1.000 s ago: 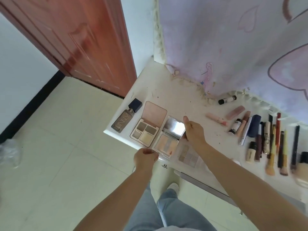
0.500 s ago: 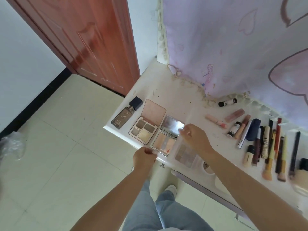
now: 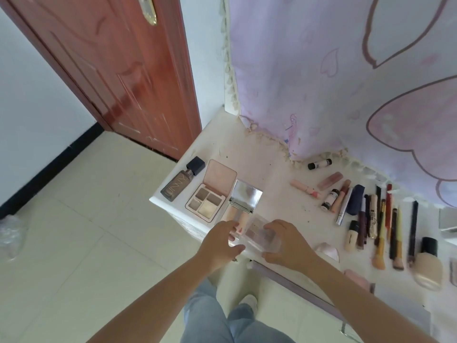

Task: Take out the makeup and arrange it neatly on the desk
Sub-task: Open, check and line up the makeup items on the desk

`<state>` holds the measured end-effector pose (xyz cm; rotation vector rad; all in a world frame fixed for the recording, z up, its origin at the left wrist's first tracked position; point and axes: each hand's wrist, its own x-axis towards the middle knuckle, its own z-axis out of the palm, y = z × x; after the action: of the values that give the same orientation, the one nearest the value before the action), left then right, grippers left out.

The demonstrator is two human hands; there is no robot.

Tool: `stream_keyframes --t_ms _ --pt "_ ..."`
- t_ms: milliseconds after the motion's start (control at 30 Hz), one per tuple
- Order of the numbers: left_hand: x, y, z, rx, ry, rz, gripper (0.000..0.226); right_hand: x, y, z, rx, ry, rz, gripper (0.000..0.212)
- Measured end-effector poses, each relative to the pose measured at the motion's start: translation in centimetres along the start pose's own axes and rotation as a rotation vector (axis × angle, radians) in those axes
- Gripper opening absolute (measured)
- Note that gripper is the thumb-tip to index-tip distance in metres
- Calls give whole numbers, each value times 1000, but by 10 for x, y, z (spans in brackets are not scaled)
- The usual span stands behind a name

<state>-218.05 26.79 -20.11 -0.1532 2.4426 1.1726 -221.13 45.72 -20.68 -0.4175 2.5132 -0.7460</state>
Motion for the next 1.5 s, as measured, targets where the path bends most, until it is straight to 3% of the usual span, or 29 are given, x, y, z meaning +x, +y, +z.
stream_keyframes --t_ms 100,233,467,667,833,1067,1200,1367,1433,1500 --pt "3 18 -29 -193 -163 -9 82 -8 -17 -34 186 -44 -76 55" --pt "3 57 -68 -379 -310 101 78 -23 -45 -87 281 -31 -185 51" --pt "-16 122 -100 -577 -271 370 49 -52 -75 -147 275 172 -280 42" --pt "-24 156 -110 -517 -263 479 50 -70 -81 -172 205 297 -335 49" --pt "-24 164 -107 -544 -249 514 50 -75 -81 -179 182 404 -414 69" --pt "-20 169 -97 -603 -228 531 61 -73 -73 -183 197 414 -445 74" --pt "-18 171 -92 -637 -144 498 71 -68 -62 -178 407 340 -353 50" --pt "-18 171 -84 -611 -50 470 70 -61 -50 -169 834 303 -311 47" --pt "-18 170 -84 -634 -60 467 61 -59 -47 -170 1096 269 -334 47" --pt "-18 168 -86 -711 -81 464 37 -56 -43 -171 1305 223 -376 36"
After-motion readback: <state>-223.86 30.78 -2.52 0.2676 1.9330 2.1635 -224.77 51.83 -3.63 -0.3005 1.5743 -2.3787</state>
